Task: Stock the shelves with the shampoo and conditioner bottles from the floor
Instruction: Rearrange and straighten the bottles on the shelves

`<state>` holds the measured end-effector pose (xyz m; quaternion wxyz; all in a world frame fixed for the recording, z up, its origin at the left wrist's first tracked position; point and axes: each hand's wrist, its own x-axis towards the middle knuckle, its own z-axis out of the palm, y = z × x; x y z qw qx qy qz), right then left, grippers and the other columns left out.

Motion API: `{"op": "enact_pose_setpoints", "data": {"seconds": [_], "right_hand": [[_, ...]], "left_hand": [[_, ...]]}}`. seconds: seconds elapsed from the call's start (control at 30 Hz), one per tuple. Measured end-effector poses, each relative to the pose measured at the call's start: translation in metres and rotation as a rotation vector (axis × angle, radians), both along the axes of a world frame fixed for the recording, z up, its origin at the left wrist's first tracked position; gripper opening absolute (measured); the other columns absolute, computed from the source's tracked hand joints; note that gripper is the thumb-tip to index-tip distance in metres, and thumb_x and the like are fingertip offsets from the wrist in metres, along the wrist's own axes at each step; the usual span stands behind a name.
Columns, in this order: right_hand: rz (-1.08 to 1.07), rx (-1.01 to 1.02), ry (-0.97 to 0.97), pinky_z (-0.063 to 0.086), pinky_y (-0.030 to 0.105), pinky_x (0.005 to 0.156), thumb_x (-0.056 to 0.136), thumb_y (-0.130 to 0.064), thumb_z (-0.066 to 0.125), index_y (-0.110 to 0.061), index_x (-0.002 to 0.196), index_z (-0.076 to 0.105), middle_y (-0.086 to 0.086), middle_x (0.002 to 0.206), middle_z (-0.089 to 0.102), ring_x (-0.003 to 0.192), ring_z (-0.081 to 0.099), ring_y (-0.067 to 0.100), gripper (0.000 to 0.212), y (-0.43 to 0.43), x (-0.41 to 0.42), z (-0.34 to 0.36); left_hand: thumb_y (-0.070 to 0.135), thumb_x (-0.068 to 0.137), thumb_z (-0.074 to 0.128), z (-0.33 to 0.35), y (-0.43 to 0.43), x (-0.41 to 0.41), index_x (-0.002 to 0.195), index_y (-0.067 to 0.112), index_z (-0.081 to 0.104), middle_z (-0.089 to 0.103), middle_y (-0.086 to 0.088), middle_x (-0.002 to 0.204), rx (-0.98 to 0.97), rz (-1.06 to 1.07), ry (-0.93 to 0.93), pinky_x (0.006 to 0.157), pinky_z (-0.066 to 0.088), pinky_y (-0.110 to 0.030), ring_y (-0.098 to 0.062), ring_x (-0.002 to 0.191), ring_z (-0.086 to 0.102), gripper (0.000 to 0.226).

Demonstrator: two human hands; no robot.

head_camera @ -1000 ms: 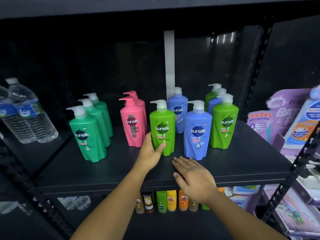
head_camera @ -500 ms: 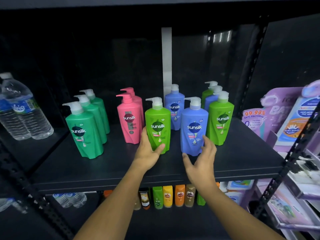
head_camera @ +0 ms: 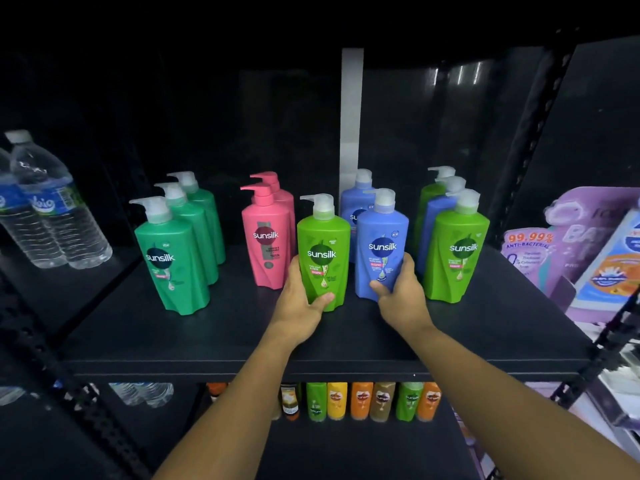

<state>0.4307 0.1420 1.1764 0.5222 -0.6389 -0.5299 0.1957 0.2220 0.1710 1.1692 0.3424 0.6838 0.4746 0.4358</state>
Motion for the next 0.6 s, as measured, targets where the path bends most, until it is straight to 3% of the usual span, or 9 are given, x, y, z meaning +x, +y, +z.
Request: {"op": "enact_pose_setpoints", "data": {"seconds": [0.37, 0.5, 0.6], "right_hand": [[0.008, -0.051, -0.01, 0.039, 0.024, 0.083, 0.089, -0.007, 0.074, -0.013, 0.144, 0.034, -0.004, 0.114, 0.056, 0.099, 0.054, 0.014, 0.068, 0.037, -0.004, 0.009], [0.0, -0.048, -0.023, 0.039, 0.025, 0.084, 0.088, -0.007, 0.075, -0.012, 0.142, 0.034, 0.002, 0.122, 0.061, 0.106, 0.059, 0.02, 0.068, 0.044, -0.005, 0.008], [-0.007, -0.055, -0.018, 0.04, 0.026, 0.085, 0.089, -0.007, 0.074, -0.013, 0.141, 0.035, -0.001, 0.118, 0.059, 0.109, 0.059, 0.022, 0.066, 0.045, -0.007, 0.007]], "left_hand": [[0.017, 0.087, 0.079, -0.001, 0.001, 0.001, 0.151, 0.042, 0.024, 0.057, 0.021, 0.137, -0.008, -0.003, -0.019, 0.114, 0.043, -0.042, -0.001, 0.126, 0.056, 0.088], [0.018, 0.087, 0.079, -0.001, 0.001, 0.0, 0.151, 0.042, 0.024, 0.057, 0.022, 0.137, -0.009, -0.004, -0.012, 0.115, 0.043, -0.042, 0.0, 0.127, 0.055, 0.088], [0.018, 0.087, 0.079, 0.0, 0.001, 0.0, 0.152, 0.043, 0.022, 0.056, 0.021, 0.138, -0.011, -0.006, -0.007, 0.115, 0.043, -0.042, -0.001, 0.127, 0.055, 0.089]]}}
